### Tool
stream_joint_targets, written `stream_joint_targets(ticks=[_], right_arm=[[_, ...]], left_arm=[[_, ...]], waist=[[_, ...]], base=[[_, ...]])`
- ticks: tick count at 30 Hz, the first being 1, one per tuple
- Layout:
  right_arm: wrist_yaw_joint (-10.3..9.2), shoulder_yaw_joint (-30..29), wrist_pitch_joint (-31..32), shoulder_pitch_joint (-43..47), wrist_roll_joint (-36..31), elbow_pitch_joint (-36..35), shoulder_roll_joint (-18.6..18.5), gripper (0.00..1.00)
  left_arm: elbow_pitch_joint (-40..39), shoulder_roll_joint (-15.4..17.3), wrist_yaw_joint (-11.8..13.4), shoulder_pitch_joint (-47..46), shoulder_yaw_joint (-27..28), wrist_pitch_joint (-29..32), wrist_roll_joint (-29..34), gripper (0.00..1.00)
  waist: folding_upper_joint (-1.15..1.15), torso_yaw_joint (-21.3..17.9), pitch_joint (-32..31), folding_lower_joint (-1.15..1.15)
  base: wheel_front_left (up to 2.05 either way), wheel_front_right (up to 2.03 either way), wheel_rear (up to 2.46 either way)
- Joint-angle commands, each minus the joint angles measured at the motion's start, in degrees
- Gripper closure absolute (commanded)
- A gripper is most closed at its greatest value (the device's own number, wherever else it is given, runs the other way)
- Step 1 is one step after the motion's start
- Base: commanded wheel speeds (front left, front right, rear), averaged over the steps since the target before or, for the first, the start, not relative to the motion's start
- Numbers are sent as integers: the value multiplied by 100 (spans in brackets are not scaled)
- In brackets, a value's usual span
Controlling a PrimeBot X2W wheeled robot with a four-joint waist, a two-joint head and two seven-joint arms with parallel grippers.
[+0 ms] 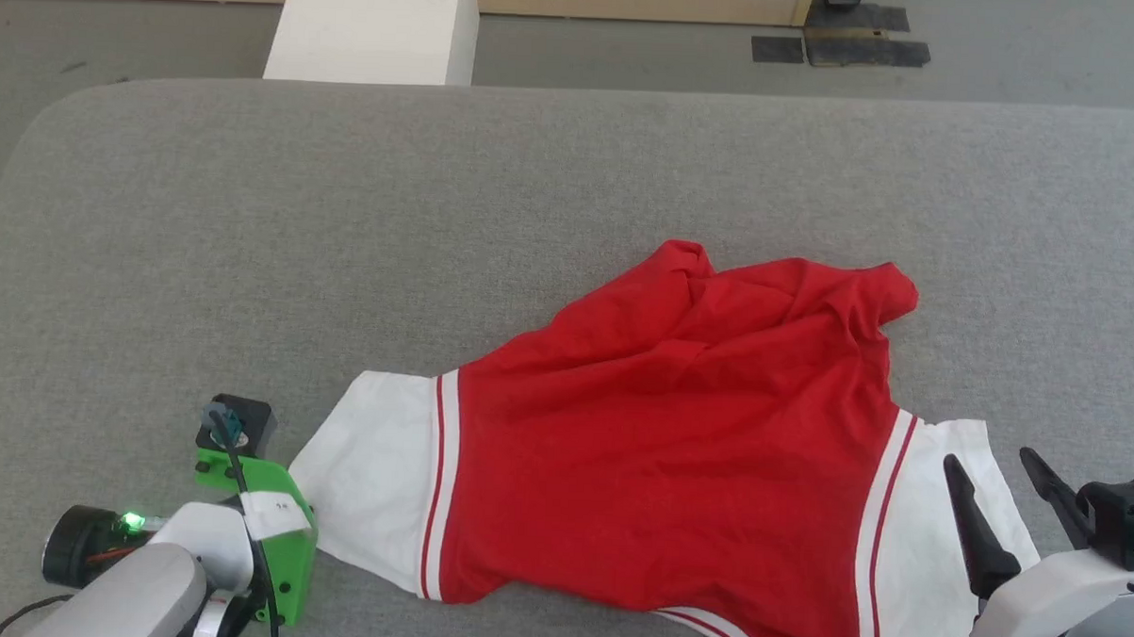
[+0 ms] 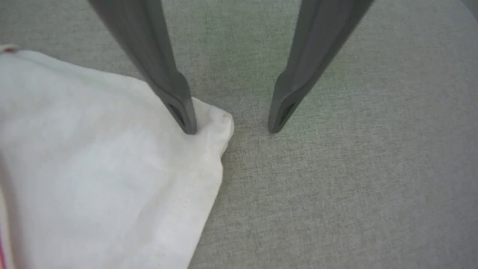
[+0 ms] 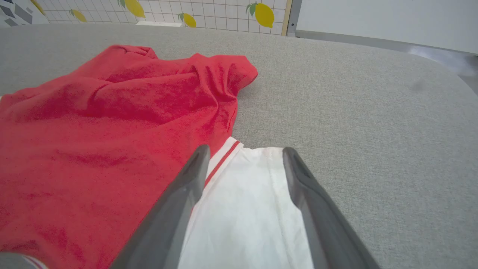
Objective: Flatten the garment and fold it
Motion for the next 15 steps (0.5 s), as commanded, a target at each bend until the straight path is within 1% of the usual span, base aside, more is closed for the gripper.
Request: stream_joint_targets(ticks=[1,2,3,4,6,9,12,15], right_arm=[[-8,-20,-39,-94,-47,6,11,0],[-8,-30,-37,-99,-51,13,10,0],[-8,-41,-29,-106,-59,24,4,0],[-8,-48,-20,-111,-63,34,-10,0],[-8,-101,22,-103,-74,52,-50,0],[-8,-223,192,-60,-71,98,-140,0],[-8,-279,594,64,-41,184,-327,0],[-8,-479,1062,194,2,286,-415,0]], left_arm=[[111,9,-46,-20,-43,49,-106,0],[144,0,-70,-8,-50,70,-137,8],[175,-5,-107,13,-59,104,-185,75],[183,-2,-163,39,-75,154,-243,100],[132,-15,-196,86,-39,161,-351,100],[46,-11,-129,160,38,-18,-359,100],[-115,-13,20,285,170,-269,-376,100],[-345,-2,202,392,294,-479,-365,100]], waist=[[0,-40,52,0],[0,-48,62,0],[0,-56,72,0],[0,-62,76,0],[0,-55,58,0],[0,-27,-27,0],[0,19,-172,0],[0,101,-289,0]], base=[[0,0,0],[0,0,0],[0,0,0],[0,0,0],[0,0,0],[0,0,0],[0,0,0],[0,0,0]])
